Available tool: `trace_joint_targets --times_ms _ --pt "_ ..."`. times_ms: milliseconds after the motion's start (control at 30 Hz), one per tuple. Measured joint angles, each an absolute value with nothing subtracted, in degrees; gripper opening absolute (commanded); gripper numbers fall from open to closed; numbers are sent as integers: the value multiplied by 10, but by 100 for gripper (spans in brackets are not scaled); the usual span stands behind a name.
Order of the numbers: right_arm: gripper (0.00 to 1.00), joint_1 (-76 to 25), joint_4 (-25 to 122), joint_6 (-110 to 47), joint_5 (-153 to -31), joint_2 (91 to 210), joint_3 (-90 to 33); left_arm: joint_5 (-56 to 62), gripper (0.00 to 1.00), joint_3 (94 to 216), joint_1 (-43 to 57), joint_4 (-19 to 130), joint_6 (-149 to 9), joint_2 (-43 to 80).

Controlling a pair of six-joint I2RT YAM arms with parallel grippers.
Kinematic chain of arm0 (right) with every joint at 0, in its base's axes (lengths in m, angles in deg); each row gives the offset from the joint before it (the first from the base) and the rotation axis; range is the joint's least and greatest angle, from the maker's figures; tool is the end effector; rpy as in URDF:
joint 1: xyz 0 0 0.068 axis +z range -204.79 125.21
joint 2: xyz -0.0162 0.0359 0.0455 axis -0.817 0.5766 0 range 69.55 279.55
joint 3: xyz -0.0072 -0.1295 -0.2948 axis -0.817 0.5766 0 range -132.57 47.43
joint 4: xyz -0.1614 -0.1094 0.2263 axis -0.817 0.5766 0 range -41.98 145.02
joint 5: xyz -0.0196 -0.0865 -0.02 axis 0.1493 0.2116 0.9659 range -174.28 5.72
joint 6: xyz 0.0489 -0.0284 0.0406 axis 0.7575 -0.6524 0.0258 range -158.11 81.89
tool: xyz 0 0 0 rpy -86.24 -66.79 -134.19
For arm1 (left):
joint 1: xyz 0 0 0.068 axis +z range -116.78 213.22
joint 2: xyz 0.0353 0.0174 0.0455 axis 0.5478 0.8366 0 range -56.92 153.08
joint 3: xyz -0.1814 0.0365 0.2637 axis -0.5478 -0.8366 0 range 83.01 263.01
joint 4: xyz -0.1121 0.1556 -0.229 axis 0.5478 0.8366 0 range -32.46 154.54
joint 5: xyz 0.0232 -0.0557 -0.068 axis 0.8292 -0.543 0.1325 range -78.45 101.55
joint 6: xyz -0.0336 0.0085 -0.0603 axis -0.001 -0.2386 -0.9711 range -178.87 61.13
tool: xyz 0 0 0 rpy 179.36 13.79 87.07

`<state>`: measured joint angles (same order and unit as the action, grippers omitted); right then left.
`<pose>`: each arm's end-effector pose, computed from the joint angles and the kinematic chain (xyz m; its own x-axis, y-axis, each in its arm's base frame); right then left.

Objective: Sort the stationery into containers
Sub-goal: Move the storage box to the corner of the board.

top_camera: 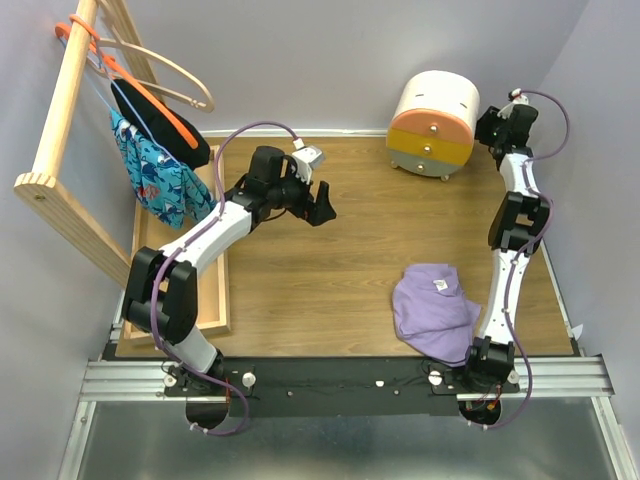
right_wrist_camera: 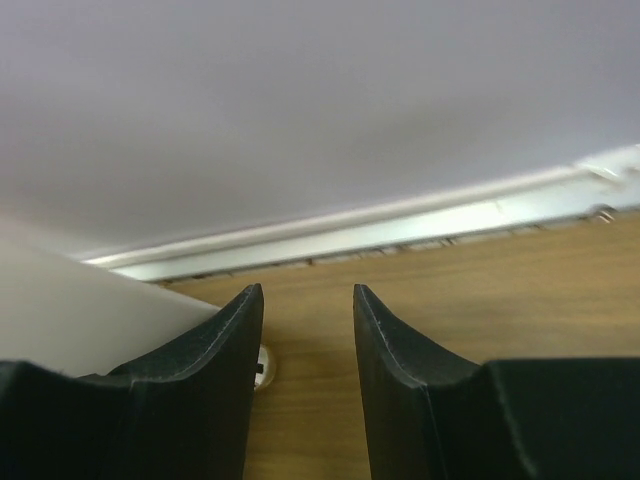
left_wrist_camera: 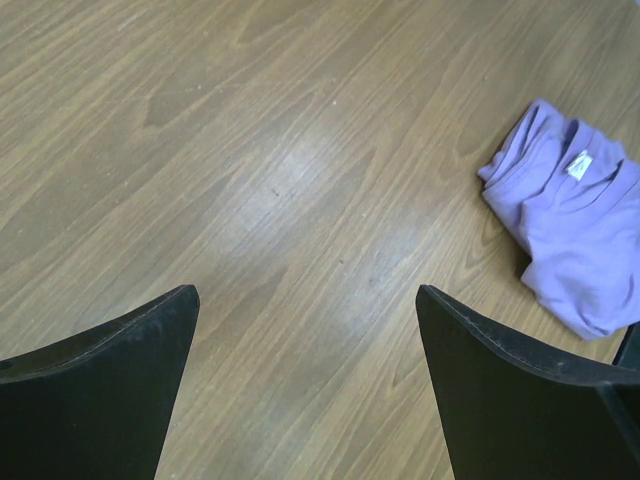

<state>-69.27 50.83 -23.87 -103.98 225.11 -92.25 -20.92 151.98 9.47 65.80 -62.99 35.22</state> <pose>0.6990 -0.1607 0.1827 -0.3190 0.3215 -0.8916 0.0050 0.9413 0.3376 0.3729 -0.1973 0.3078 -0.5306 0.1671 -0.8310 0.7228 0.6014 -0.3406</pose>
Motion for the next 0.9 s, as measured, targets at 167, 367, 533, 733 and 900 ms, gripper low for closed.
trace_joint_targets --times_ms 167,367,533,733,900 --pt "49 -691 469 -209 -1079 2282 -954 -196 99 1520 83 676 -607 352" --pt "50 -678 428 -196 -1091 2302 -971 -184 99 1535 64 690 -584 356" --pt "50 -661 413 -195 -1095 2303 -973 -165 99 1537 59 697 -575 356" --pt "58 -649 420 -207 -1093 2289 -955 -136 99 1537 59 703 -566 356" --pt "77 -651 441 -265 -1045 2170 -788 -101 99 1537 63 706 -560 347"
